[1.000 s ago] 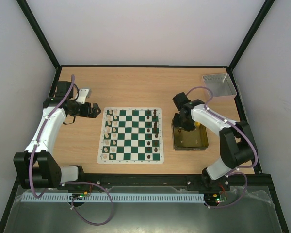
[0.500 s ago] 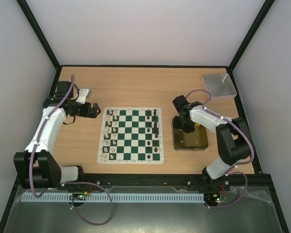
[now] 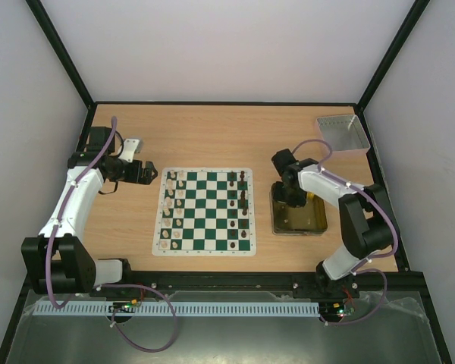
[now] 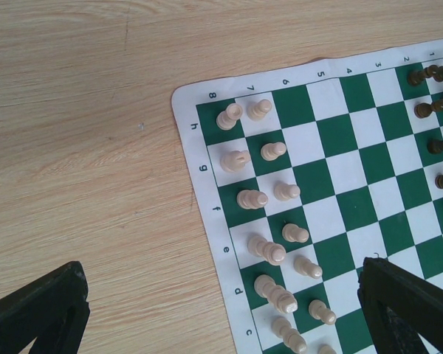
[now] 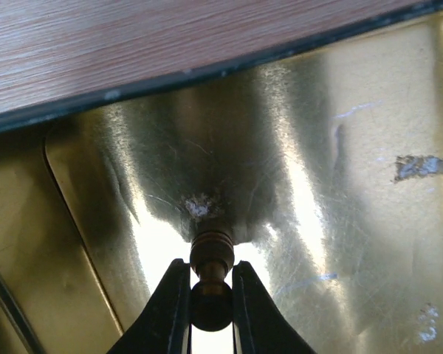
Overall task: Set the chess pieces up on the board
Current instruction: Pick up the chess piece from the storage box, then place the chess piece on the chessboard.
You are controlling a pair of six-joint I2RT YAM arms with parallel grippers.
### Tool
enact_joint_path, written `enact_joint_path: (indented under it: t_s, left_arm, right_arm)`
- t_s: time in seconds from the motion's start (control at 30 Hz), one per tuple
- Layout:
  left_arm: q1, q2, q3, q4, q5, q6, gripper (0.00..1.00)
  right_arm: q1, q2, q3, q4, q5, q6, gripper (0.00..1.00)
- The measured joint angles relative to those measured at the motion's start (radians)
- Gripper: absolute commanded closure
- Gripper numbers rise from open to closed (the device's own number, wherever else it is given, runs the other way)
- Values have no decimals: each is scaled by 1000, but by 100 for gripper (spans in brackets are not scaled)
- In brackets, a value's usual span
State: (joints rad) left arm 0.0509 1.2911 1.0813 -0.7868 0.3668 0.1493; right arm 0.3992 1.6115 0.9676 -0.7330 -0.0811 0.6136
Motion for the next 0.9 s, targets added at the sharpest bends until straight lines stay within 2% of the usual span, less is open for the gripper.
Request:
enact_joint_path:
  t_s: [0.53, 0.6, 0.77, 0.9]
  left_arm:
    - [0, 19, 0, 3, 0, 0, 1]
    - [0, 19, 0, 3, 0, 0, 1]
    - [0, 23, 0, 4, 0, 0, 1]
    - [0, 34, 0, 6, 0, 0, 1]
  right_arm:
    - [65, -73, 56, -119, 106, -9, 95]
    - [113, -89, 74, -146, 111, -7, 95]
    - [358, -159, 101, -179, 72, 33, 95]
    - [465, -221, 69, -182, 32, 76, 96]
